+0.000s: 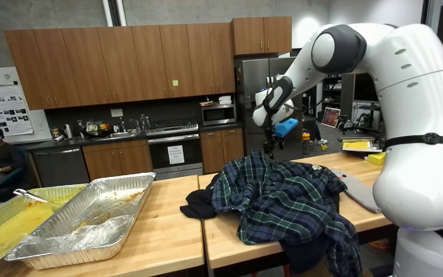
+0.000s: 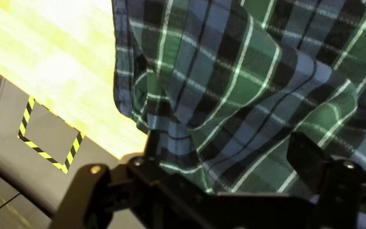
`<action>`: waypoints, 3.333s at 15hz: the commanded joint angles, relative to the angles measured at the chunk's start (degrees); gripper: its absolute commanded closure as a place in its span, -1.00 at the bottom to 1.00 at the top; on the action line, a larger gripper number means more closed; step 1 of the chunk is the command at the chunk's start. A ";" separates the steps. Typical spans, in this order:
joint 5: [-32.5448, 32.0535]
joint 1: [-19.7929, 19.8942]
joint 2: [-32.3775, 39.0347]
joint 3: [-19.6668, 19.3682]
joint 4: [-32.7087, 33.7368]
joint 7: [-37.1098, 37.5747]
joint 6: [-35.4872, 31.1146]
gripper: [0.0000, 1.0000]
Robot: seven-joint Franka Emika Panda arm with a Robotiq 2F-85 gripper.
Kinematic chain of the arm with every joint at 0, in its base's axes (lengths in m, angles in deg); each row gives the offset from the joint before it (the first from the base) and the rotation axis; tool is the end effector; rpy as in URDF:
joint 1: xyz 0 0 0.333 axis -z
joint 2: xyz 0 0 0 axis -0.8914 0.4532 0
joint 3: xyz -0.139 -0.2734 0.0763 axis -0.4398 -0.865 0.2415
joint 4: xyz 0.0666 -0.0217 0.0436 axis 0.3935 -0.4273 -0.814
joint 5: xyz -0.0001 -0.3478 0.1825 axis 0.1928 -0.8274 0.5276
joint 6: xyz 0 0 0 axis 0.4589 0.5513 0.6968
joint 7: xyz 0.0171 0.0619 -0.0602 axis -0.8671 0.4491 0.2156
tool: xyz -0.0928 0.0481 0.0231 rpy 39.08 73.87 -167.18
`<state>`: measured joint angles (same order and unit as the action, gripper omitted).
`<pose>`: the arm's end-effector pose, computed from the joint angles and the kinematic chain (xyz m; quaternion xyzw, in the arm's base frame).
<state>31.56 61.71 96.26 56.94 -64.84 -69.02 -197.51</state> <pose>0.6474 0.0079 0.3488 0.9615 0.2322 0.0449 0.1399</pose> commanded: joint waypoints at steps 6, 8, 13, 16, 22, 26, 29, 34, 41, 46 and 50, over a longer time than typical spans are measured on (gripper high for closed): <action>-14.22 -2.75 -21.88 0.51 -29.89 6.99 -16.85 -1.00; -16.78 -3.47 -25.02 2.12 -32.93 8.89 -17.34 -1.00; -19.10 -5.79 -29.85 8.19 -33.97 12.66 -14.70 -1.00; -19.28 -7.36 -31.44 11.83 -32.46 13.65 -12.94 -1.00; -15.64 -10.11 -31.92 14.66 -29.51 8.89 -11.30 -1.00; -11.49 -10.45 -31.15 14.95 -29.07 7.63 -11.25 -1.00; -10.52 -10.72 -31.14 14.98 -28.56 6.88 -10.70 -1.00; -10.52 -10.71 -31.07 14.94 -28.56 6.86 -10.69 -1.00; -10.52 -10.71 -31.07 14.94 -28.56 6.85 -10.68 -1.00; -10.74 -10.93 -30.10 15.19 -27.96 6.67 -11.92 -1.00; -9.04 -12.45 -26.34 16.20 -25.46 4.10 -15.63 -1.00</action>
<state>20.82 50.44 66.65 72.57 -93.11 -62.18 -210.93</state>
